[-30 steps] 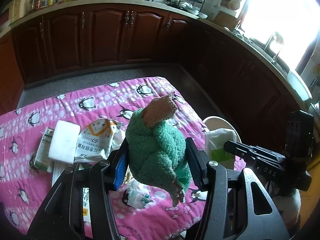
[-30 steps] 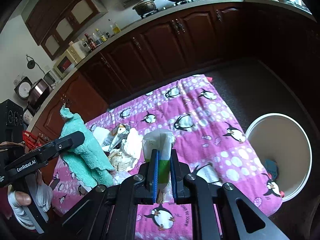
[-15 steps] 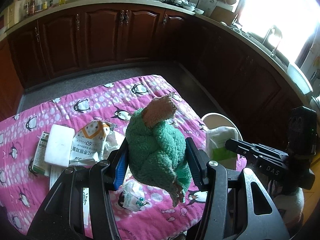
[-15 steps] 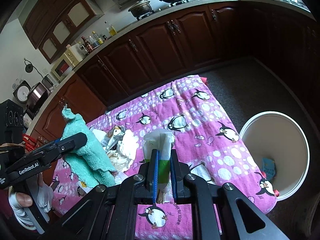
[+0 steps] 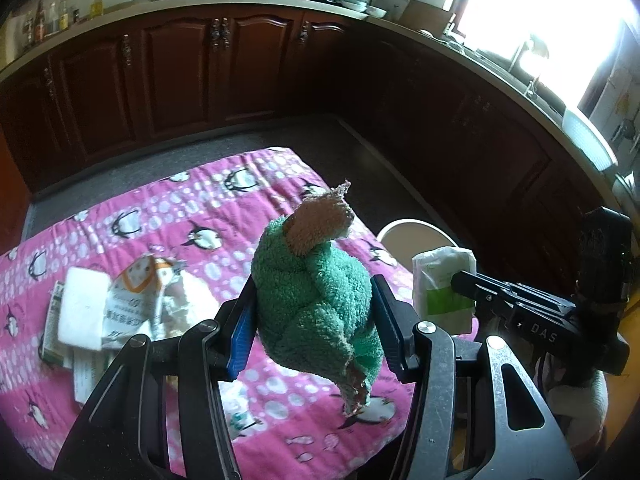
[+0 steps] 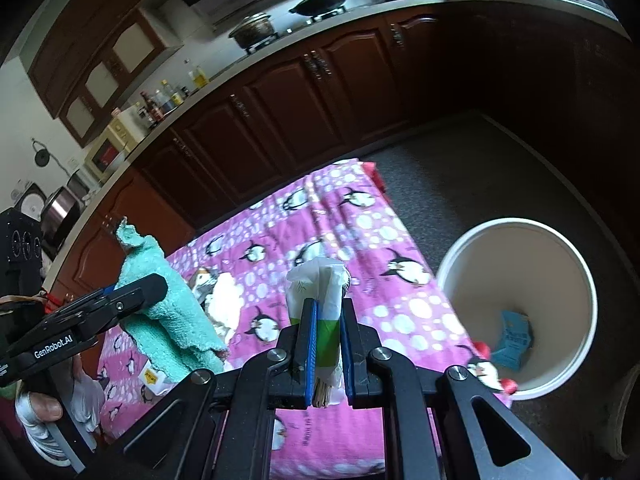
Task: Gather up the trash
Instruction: 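Carry the green towel and white-green packet over the white bucket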
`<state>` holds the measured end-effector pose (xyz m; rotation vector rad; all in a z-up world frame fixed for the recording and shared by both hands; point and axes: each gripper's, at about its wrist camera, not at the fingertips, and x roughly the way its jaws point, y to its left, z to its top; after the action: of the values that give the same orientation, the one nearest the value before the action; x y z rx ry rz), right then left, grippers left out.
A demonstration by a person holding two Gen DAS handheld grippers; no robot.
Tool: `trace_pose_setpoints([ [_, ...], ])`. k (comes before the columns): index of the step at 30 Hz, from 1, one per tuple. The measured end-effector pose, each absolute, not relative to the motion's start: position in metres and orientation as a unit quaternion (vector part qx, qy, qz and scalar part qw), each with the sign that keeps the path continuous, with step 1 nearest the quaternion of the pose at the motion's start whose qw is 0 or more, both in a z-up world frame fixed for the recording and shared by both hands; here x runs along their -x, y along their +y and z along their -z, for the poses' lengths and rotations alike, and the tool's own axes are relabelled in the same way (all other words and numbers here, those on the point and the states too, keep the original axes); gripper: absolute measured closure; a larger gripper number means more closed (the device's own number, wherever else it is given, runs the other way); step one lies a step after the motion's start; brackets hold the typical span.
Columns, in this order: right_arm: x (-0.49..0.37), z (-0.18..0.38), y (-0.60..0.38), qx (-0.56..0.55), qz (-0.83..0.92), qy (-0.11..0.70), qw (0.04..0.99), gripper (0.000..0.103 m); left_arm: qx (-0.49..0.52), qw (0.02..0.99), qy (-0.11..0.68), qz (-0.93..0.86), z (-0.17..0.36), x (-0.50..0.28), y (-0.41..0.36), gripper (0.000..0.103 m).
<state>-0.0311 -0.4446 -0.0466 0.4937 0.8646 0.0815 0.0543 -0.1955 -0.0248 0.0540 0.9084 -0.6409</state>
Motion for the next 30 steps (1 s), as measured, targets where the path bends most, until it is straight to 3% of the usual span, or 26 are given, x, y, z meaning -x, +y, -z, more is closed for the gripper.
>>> trace_pose_setpoints([
  [17,0.062,0.061,-0.528,-0.263,0.045,0.412,0.871,0.093,-0.043,0.820,0.444,0.357,0.036,-0.058,-0.284,0.051],
  [30,0.072,0.102,-0.584,-0.278,0.117,0.436,0.848,0.093,-0.009,0.811,0.454,0.369,0.055,-0.077,-0.348,0.051],
])
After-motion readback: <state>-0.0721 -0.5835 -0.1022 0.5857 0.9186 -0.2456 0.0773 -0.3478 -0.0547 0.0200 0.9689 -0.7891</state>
